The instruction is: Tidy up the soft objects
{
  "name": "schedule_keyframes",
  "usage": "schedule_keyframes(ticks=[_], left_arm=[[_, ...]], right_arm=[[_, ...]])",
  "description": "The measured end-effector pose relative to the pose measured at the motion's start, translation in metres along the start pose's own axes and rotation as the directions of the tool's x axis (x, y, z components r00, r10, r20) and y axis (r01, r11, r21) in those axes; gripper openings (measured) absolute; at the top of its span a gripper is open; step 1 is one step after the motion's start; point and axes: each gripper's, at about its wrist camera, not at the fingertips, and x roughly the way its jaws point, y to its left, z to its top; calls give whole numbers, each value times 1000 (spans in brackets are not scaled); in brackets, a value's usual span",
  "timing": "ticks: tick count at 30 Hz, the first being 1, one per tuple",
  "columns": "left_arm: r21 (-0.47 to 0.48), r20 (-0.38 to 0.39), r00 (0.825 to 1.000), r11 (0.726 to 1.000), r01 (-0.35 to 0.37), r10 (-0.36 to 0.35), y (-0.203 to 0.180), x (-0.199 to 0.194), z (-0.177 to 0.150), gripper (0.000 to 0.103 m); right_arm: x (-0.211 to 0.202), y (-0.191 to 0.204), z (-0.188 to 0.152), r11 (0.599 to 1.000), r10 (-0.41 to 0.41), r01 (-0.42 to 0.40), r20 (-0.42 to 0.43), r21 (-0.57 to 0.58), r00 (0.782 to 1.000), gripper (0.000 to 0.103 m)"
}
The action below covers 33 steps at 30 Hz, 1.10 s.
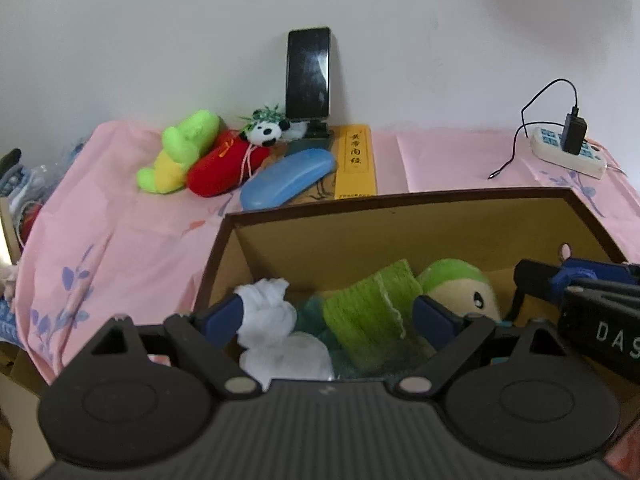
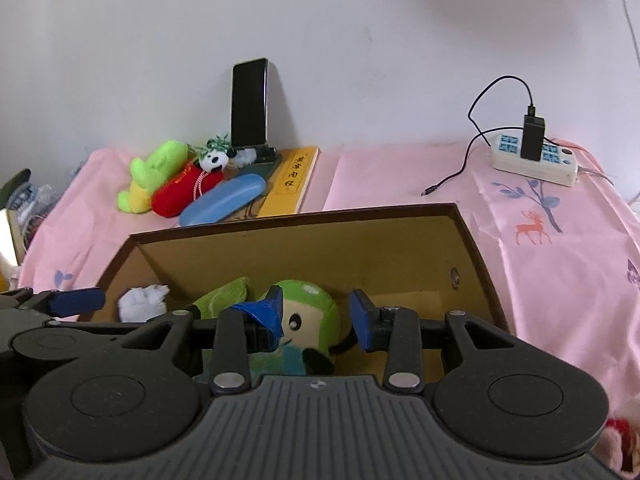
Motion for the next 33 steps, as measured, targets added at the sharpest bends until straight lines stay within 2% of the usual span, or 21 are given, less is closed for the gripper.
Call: schedule_keyframes(ticks=[5,7,10,13,17,19,22,26,33], left_arm=[[7,-43,999,1000,-3,3,1,16,0,94],[-10,-75,997,1000,19,-20,4,22,0,94],[-39,-78,995,998,55,-58,10,24,0,94],[-58,-125,990,997,56,-63,11,31,2,94],[-85,-131,989,995,51,-62,14,35,2,94],[-88,-106,993,995,48,-57,13,34,2,94],[-70,-91,995,997,37,-43,10,36,1,94],[-17,-76,997,1000,26,-27,4,40,3,94],[-58,-92,995,998,26,-32,9,42,3,94]], right_arm=[[21,-1,3,1000,-9,9,-60,11,998,20],[26,-2,1,999,-21,23,-78,23,997,20],[32,-2,-1,999,-27,30,-86,27,996,20],[36,-1,-1,999,-32,34,-94,20,995,20],[42,-1,-2,1000,-18,20,-87,15,996,19],[43,-5,-2,999,8,-4,-86,47,996,19],[46,-12,-3,994,47,-37,-105,100,993,19],[45,-14,-4,990,68,-57,-84,132,994,19],[43,-4,-5,997,58,-55,-46,62,997,19]])
